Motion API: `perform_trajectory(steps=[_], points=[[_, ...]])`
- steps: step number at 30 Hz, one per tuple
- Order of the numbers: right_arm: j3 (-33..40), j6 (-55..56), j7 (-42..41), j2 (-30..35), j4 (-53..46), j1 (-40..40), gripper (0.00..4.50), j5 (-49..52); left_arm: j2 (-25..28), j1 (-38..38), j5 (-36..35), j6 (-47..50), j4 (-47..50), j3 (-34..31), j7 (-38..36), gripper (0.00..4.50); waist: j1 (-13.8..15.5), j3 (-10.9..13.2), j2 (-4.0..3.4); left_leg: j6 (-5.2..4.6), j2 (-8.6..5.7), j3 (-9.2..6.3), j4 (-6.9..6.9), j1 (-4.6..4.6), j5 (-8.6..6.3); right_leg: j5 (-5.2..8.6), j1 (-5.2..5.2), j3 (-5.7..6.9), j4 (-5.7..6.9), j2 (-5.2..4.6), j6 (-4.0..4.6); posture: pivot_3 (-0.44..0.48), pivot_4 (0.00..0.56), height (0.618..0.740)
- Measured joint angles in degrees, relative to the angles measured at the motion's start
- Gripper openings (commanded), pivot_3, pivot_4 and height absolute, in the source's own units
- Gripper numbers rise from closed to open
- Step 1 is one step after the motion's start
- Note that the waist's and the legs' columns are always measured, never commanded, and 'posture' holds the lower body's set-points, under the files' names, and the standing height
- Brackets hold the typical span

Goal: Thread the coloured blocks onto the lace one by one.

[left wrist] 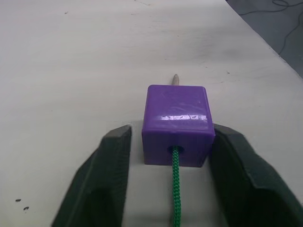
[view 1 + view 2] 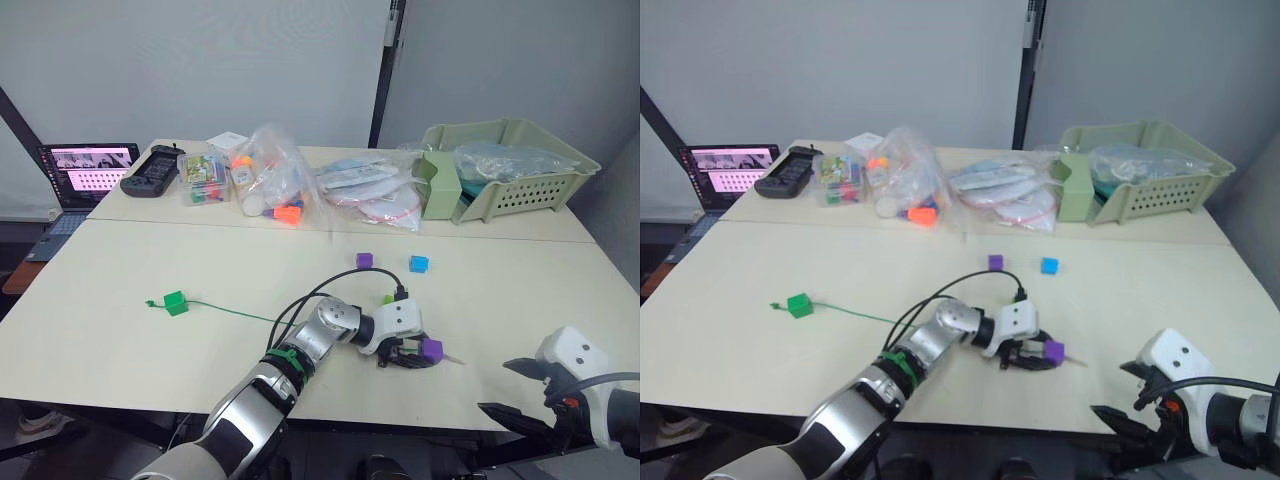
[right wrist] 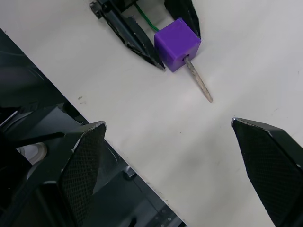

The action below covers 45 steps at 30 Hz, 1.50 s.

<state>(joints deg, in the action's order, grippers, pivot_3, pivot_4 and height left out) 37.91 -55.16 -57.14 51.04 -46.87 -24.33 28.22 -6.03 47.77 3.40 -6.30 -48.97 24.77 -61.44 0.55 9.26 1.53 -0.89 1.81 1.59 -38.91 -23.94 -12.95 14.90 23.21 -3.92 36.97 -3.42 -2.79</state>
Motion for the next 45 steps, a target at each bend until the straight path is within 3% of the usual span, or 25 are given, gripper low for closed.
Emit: perform_trajectory(steps=[4, 10, 19, 22, 33, 40, 45], points=[[-4.7, 4.1, 0.7, 1.3, 3.2, 2.8, 4.50, -1.1, 0.1, 0.0, 0.0, 0.1, 0.1, -0.2, -0.3, 1.20, -0.2, 0.0, 0.00, 0.00, 0.00, 0.00, 0.01, 0.01, 0.00, 0.00, -0.01, 0.00, -0.01, 0.00, 0.00, 0.000, 0.150, 0.733], [-19.9, 14.1, 2.4, 4.4, 14.9, 15.3, 4.50, -7.2, 1.5, -0.9, -0.1, 1.2, 4.2, -0.3, -2.1, 1.20, -0.7, 0.0, -0.01, 0.00, 0.00, 0.00, 0.06, 0.05, 0.00, 0.00, 0.00, -0.01, -0.01, 0.01, 0.01, 0.000, 0.150, 0.733], [-35.2, 22.8, 0.3, 4.6, 29.0, 26.8, 4.50, -13.7, 3.8, -3.1, 0.0, 3.8, 7.8, -0.3, -1.5, 1.20, -0.5, 0.0, -0.04, 0.00, -0.01, 0.00, 0.03, 0.00, 0.00, -0.01, 0.01, -0.02, -0.02, 0.00, 0.01, 0.000, 0.150, 0.733], [-37.6, 23.7, -0.4, 4.1, 30.6, 28.1, 3.70, -14.0, 3.8, -3.4, 0.0, 4.3, 8.8, -0.1, -1.2, 1.20, -0.5, 0.0, -0.04, 0.00, -0.01, 0.00, 0.03, -0.01, 0.00, -0.01, 0.01, -0.02, -0.02, 0.00, 0.01, 0.000, 0.150, 0.733], [-37.0, 21.7, -0.5, 3.8, 31.6, 26.4, 0.01, -13.2, 4.8, -4.3, 0.0, 5.5, 10.6, 0.2, -1.0, 1.20, -0.2, 0.0, -0.04, 0.00, 0.00, 0.00, -0.03, 0.08, 0.00, -0.03, -0.11, -0.02, -0.01, 0.00, 0.00, 0.000, 0.150, 0.733], [-37.2, 21.8, 0.6, 1.7, 32.2, 28.1, 0.00, -13.4, 6.9, -5.2, -0.8, 5.9, 13.0, 0.2, -4.4, 1.20, -0.7, 0.0, -0.04, 0.01, 0.02, 0.00, -0.02, 0.12, 0.01, -0.04, -0.08, -0.04, 0.04, 0.02, 0.00, 0.000, 0.150, 0.733], [-37.4, 21.6, 0.7, 1.7, 32.0, 28.4, 0.00, -13.4, 13.1, -5.2, -2.5, 5.3, 15.3, -1.6, -7.4, 1.20, -1.0, 0.0, -0.04, 0.01, 0.03, 0.00, -0.02, 0.12, 0.01, -0.04, -0.07, -0.04, 0.05, 0.02, 0.00, 0.000, 0.150, 0.733]])
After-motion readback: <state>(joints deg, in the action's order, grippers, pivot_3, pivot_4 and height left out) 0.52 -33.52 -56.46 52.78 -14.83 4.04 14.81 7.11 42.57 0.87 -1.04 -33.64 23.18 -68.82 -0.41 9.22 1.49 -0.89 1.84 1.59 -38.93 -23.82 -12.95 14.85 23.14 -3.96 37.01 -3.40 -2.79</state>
